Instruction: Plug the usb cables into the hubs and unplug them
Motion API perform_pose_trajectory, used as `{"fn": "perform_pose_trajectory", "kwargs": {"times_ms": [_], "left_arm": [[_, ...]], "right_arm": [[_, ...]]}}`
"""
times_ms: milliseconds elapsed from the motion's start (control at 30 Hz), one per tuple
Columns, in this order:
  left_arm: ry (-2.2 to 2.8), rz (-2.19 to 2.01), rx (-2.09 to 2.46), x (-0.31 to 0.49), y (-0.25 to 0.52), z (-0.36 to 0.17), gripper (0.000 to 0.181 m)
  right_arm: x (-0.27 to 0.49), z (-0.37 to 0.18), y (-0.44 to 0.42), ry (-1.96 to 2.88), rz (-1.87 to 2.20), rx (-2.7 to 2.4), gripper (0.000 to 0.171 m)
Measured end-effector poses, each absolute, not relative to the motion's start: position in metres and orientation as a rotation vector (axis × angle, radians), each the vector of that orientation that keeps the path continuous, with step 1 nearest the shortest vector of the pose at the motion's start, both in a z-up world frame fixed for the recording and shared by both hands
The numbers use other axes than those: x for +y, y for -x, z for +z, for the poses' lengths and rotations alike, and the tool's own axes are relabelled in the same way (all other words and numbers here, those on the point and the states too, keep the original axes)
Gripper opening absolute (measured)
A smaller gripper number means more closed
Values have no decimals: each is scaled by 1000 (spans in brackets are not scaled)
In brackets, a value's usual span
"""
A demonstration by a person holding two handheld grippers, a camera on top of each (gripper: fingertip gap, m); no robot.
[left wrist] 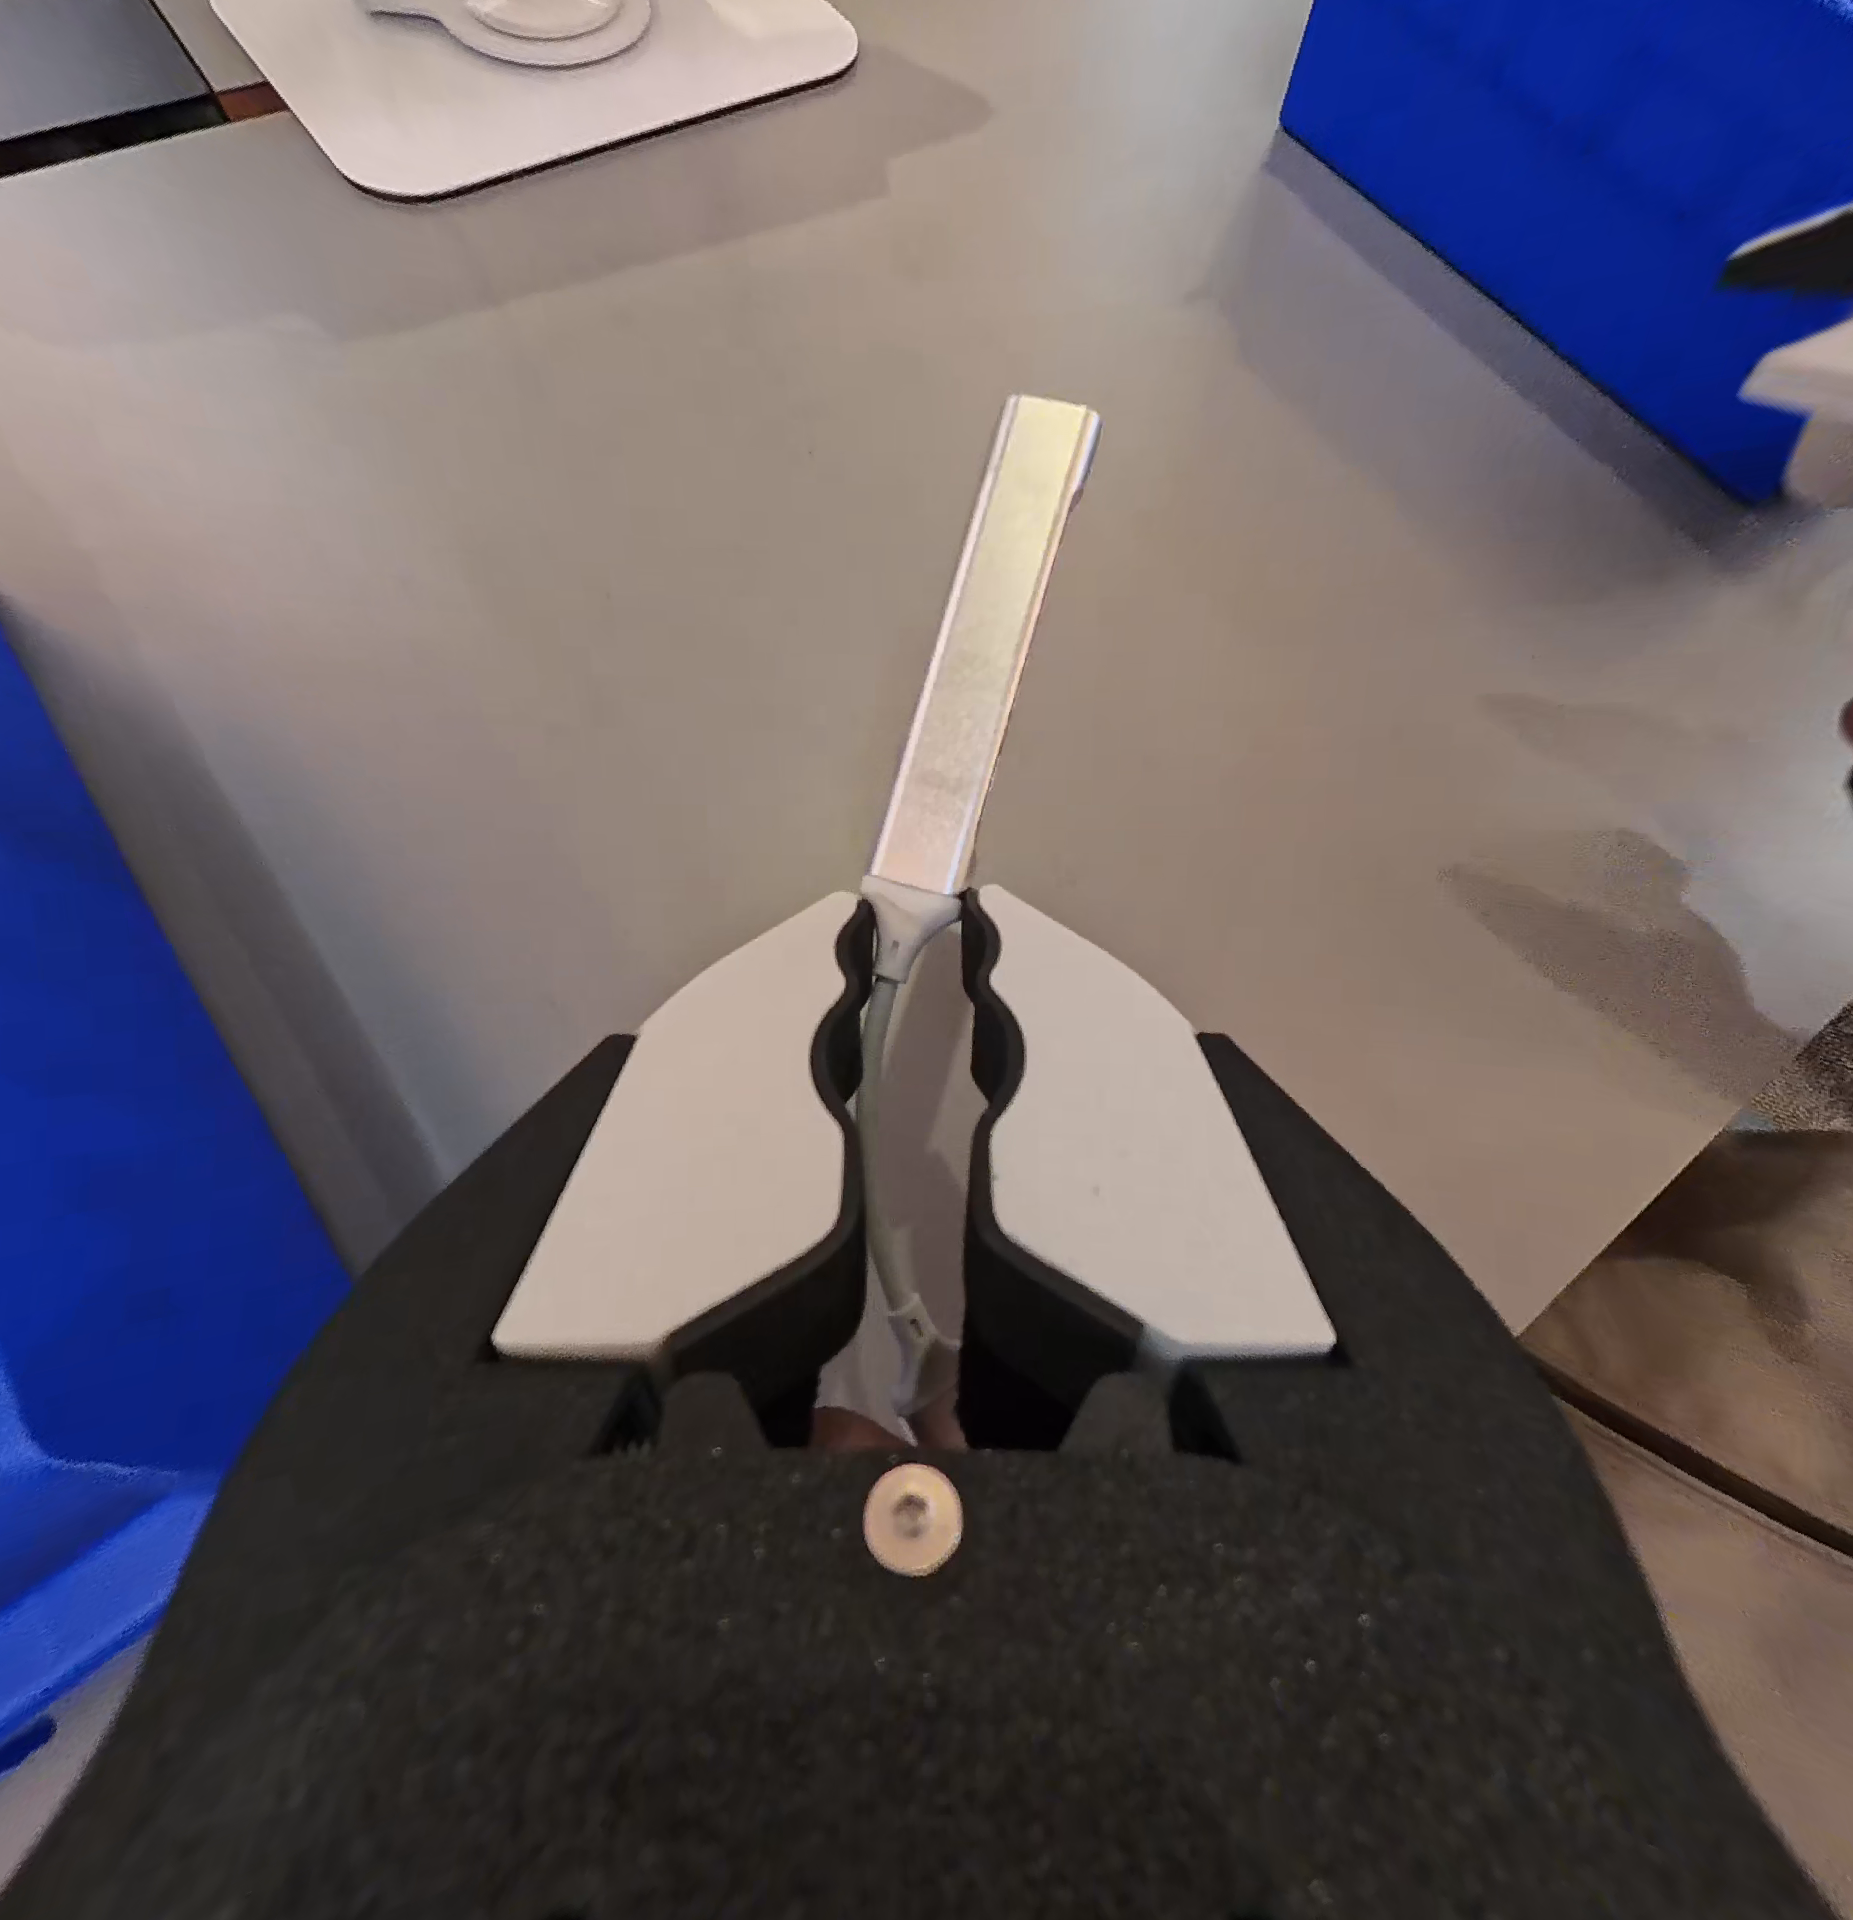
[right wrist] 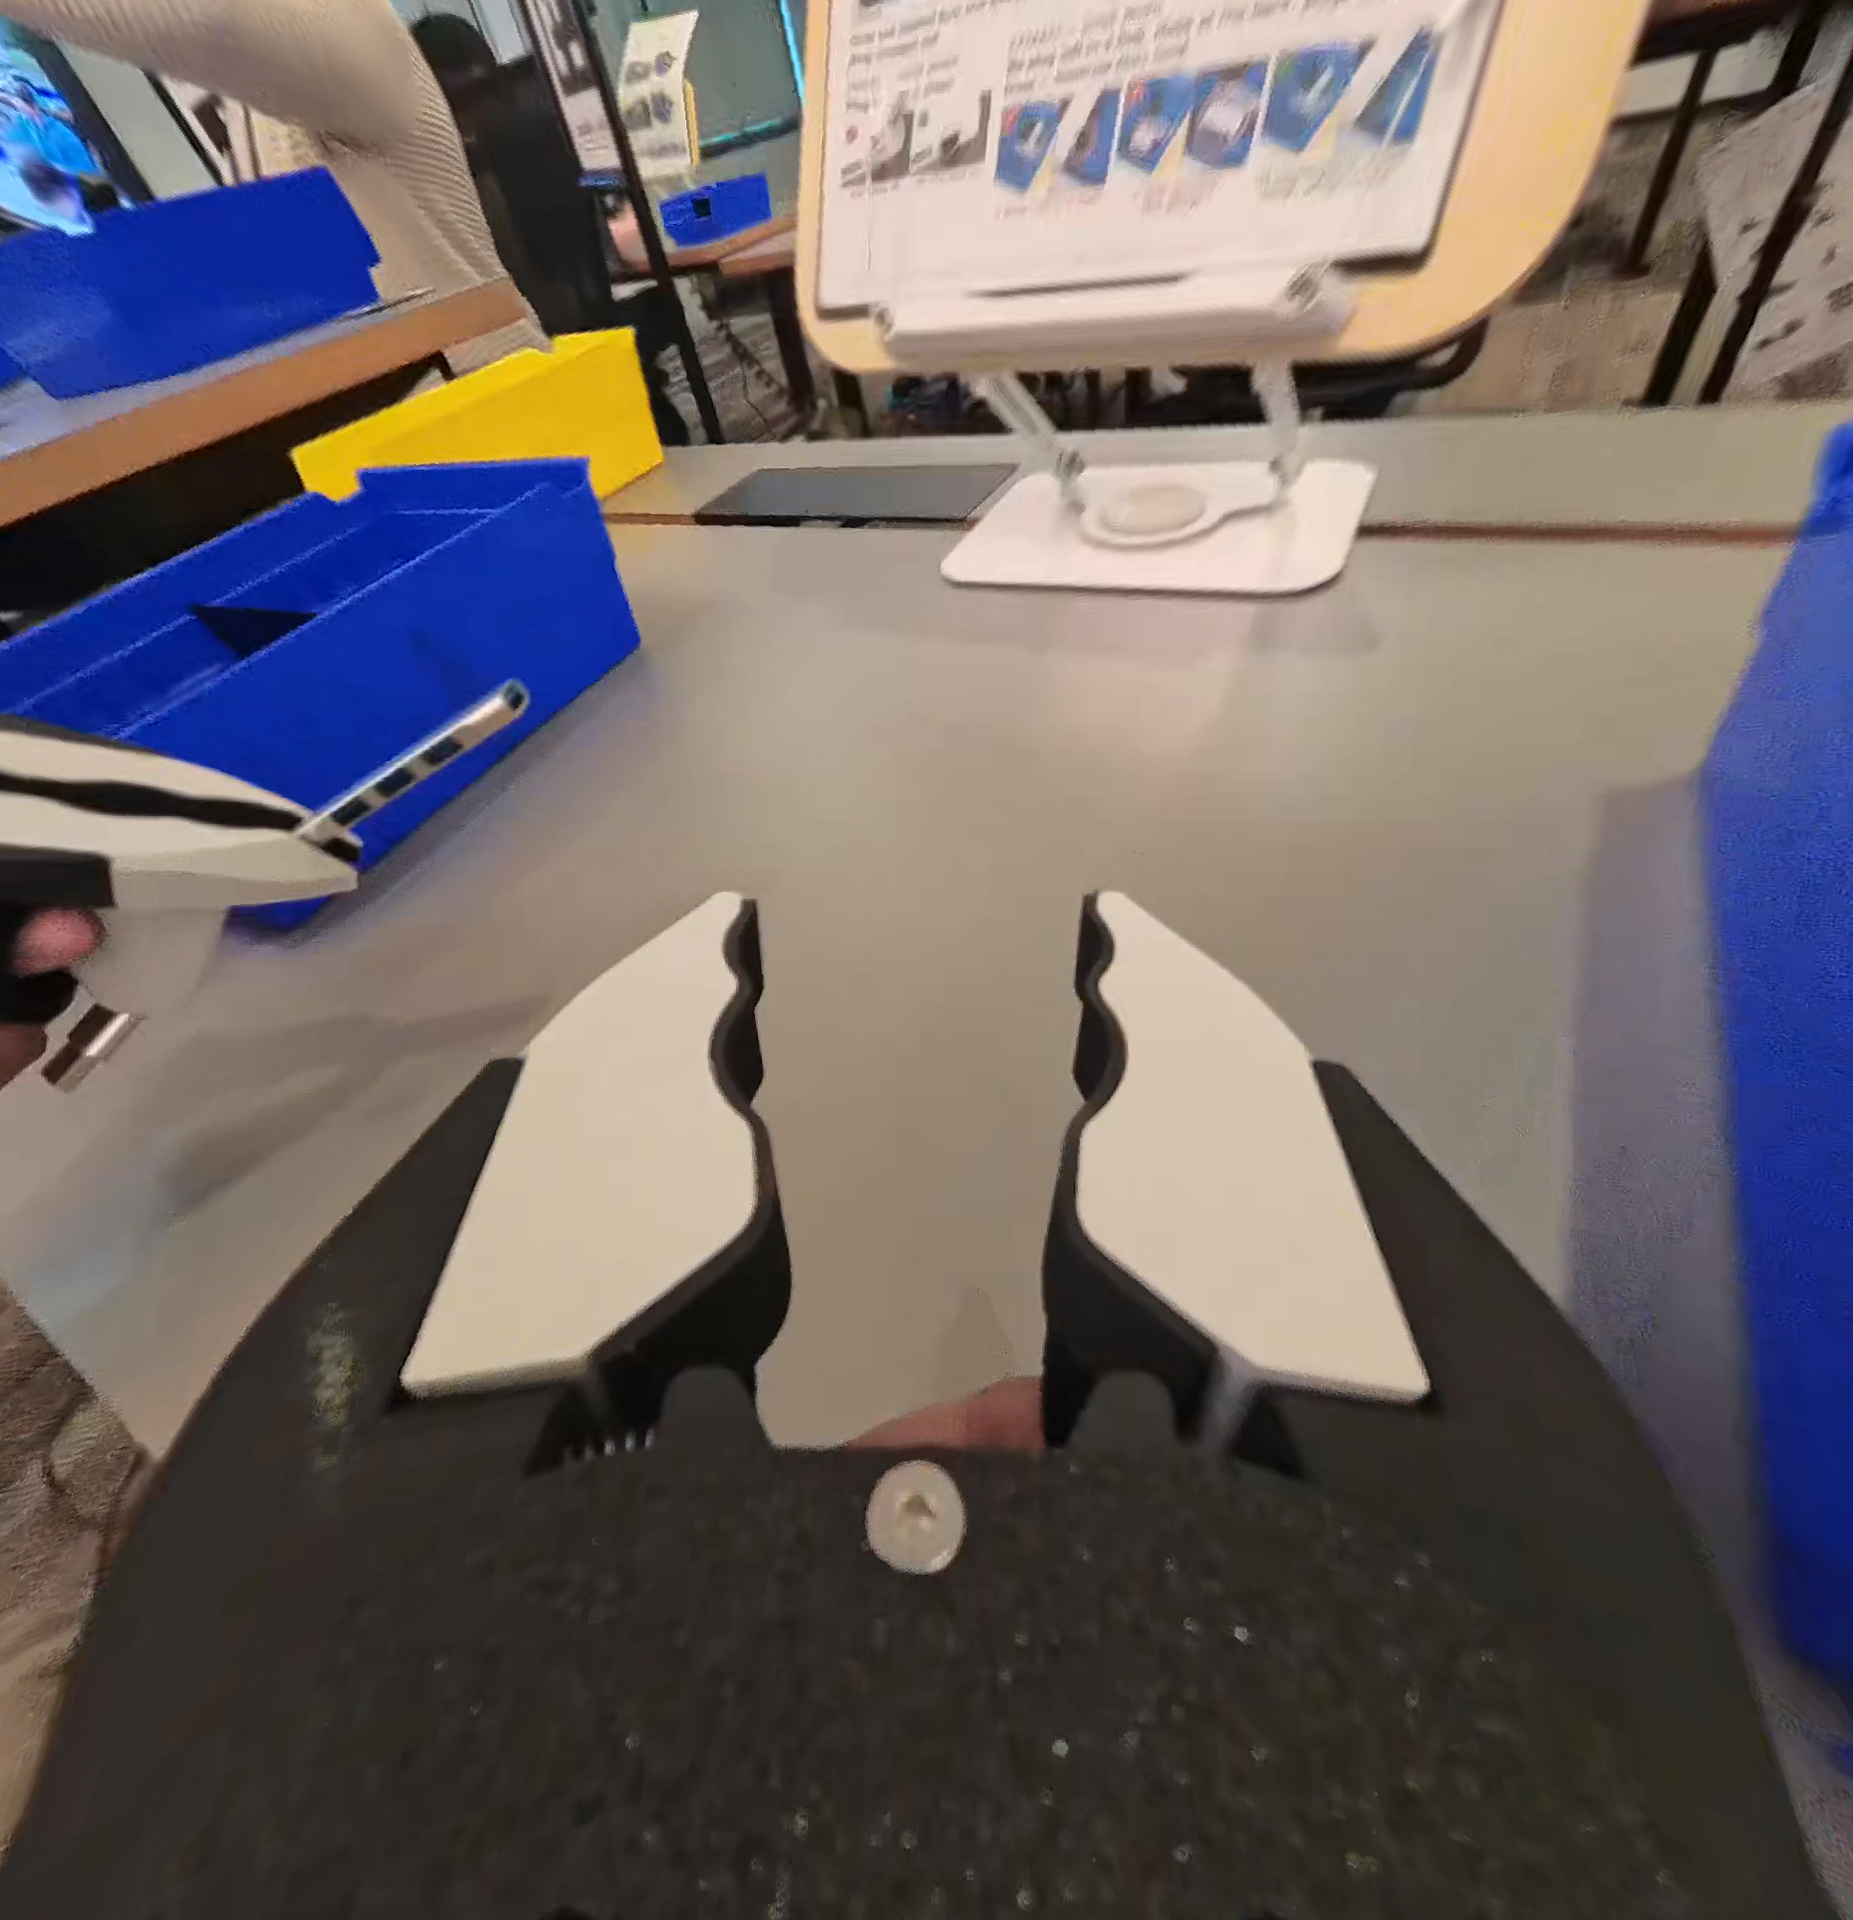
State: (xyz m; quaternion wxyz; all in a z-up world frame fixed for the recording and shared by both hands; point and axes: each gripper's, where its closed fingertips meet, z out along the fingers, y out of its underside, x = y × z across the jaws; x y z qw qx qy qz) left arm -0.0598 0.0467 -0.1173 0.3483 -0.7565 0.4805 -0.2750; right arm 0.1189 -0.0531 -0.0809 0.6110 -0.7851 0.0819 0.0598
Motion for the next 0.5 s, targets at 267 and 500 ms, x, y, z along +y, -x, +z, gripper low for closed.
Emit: {"fn": "perform_pose_trajectory", "kwargs": {"times_ms": [267,500], "left_arm": [[1837,-674,1508,32,52,-114,16],[1415,-480,2117,9,31,-92,16]], "right_arm": [[-42,-90,-72,1851,302,-125,55],[-31,-66,-32,1812,325,-736,51]]}}
